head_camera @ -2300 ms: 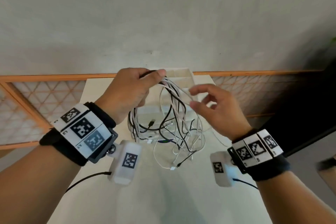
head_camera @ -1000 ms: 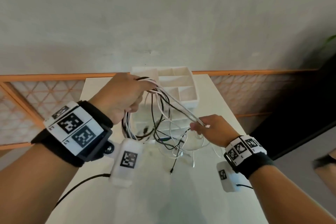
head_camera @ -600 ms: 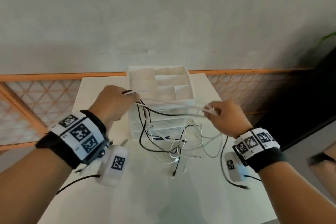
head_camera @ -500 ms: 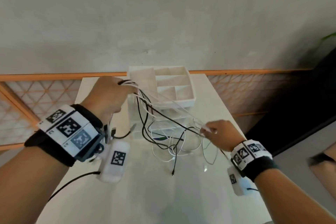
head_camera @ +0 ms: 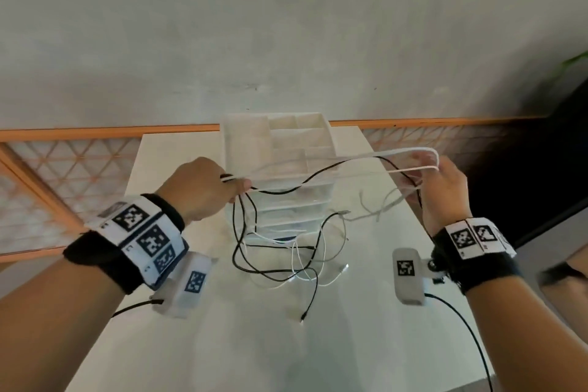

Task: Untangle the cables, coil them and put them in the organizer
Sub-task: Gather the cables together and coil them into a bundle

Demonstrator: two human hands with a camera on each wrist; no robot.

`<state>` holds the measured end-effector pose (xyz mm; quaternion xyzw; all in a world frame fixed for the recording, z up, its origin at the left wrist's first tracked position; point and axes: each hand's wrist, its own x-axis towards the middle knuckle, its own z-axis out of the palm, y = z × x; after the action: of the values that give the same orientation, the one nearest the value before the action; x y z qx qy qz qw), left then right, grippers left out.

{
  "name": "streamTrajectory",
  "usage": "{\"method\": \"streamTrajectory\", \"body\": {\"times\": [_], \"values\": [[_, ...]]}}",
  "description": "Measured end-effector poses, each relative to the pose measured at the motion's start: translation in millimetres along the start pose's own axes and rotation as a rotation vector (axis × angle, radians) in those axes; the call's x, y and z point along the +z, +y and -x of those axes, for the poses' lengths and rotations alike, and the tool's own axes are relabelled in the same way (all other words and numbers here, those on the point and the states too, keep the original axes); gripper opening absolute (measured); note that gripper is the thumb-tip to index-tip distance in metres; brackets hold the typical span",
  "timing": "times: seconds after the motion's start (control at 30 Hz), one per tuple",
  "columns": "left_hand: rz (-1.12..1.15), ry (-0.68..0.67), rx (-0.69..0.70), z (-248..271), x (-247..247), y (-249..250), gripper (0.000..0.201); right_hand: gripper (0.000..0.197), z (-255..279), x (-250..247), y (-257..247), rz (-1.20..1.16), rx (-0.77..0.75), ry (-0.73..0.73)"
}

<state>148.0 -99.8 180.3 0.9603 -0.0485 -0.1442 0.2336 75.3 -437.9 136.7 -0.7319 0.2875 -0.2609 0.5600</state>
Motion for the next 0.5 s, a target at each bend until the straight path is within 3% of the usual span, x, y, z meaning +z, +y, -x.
{"method": "streamTrajectory", "body": {"times": [0.07,0.13,0.23,0.33,0.4,0.5], "values": [[0.034,0.036,-0.009,-3.9,5.4,-7.5,0.052,0.025,-4.9,-2.6,4.3,0.201,0.010,0.018],[0.416,0.060,-0.055,-10.3,5.3,-16.9,0.041,0.023,-8.3,-6.5,27.3,0.614,0.056,-0.017],[1.007,0.019,-0.111,-13.4,-1.7,-22.0,0.027,0.026,0.6,-3.3,78.6,1.058,0.252,-0.302],[1.239,-0.041,-0.096,-11.5,-0.2,-14.0,0.027,0.039,13.8,7.2,96.5,0.947,0.378,-0.305],[1.301,-0.066,-0.095,-9.4,1.9,-10.3,0.021,0.054,16.7,15.5,89.6,1.001,0.335,-0.298],[1.422,-0.061,-0.066,-2.6,0.7,-10.2,0.027,0.063,11.8,10.5,69.3,1.035,0.240,-0.151]]}}
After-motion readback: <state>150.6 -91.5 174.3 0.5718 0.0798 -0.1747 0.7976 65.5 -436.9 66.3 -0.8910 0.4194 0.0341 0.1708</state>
